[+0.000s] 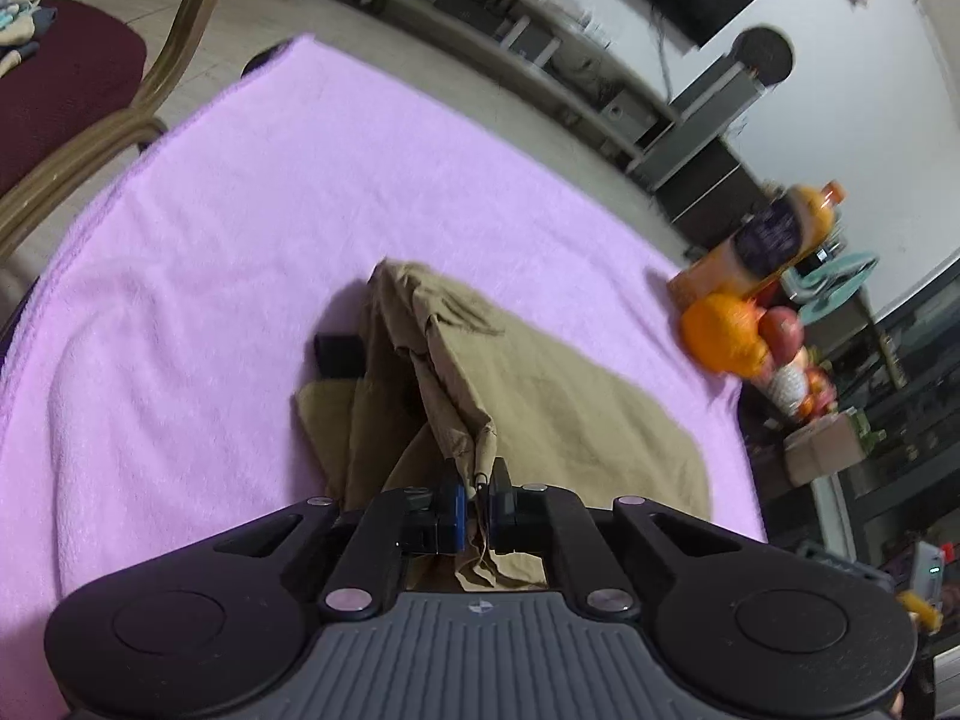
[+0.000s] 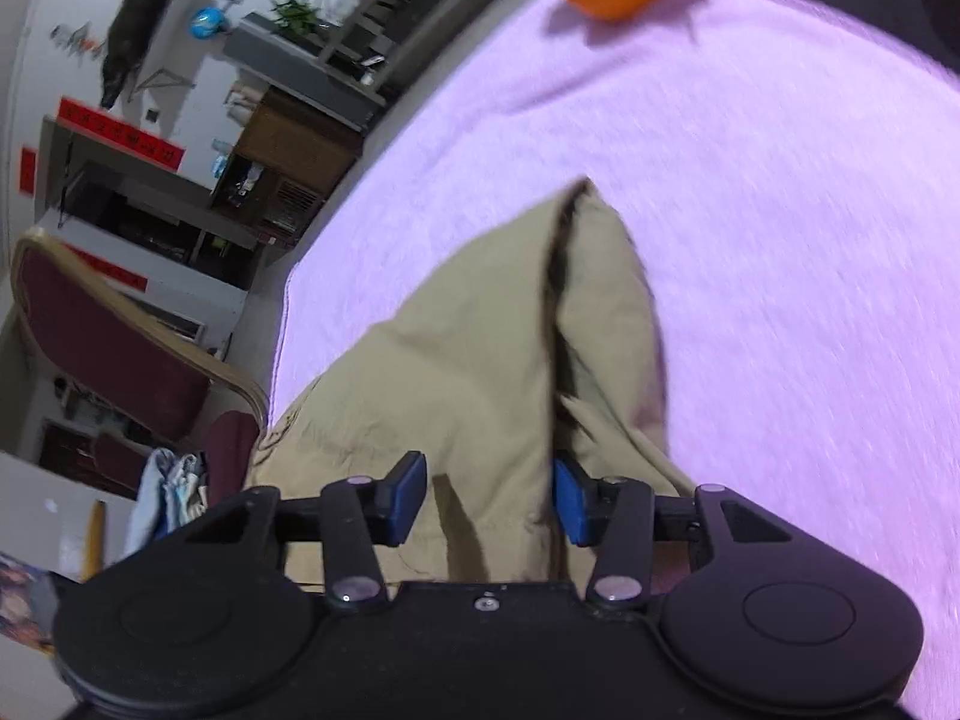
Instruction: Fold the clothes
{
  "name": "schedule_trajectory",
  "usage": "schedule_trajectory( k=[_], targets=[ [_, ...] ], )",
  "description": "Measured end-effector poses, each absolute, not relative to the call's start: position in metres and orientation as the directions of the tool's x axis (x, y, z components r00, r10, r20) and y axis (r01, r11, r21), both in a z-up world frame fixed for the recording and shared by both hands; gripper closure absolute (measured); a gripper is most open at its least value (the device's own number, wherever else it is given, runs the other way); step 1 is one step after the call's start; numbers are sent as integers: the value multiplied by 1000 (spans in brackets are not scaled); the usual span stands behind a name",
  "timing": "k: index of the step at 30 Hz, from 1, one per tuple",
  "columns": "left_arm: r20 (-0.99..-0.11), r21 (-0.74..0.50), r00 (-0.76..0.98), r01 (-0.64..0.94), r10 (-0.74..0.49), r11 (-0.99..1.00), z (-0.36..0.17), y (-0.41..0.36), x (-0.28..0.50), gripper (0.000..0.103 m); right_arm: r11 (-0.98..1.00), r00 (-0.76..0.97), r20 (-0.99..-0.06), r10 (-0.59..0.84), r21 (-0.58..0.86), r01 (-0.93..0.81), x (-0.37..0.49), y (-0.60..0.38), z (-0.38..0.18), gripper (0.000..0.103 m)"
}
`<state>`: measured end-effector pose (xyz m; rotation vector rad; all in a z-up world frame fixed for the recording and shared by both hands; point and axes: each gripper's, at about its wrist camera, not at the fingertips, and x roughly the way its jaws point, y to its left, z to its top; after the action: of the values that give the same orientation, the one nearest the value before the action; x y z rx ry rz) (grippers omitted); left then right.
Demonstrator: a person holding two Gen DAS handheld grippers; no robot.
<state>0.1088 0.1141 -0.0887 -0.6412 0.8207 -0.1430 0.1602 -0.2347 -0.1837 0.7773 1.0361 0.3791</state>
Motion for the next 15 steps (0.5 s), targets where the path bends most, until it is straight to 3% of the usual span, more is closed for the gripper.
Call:
schedule_trajectory(
  k=[4,15],
  targets=[
    [-605,-643,694,-138,-390,753,-87,123,105,99,625,480,-590,649,773,105,153,-244,-181,58],
    [-649,-614,657,-154,-384,774,-99,118,112,99,504,366,-560,743,828,245,155,-257,-220,56]
  ],
)
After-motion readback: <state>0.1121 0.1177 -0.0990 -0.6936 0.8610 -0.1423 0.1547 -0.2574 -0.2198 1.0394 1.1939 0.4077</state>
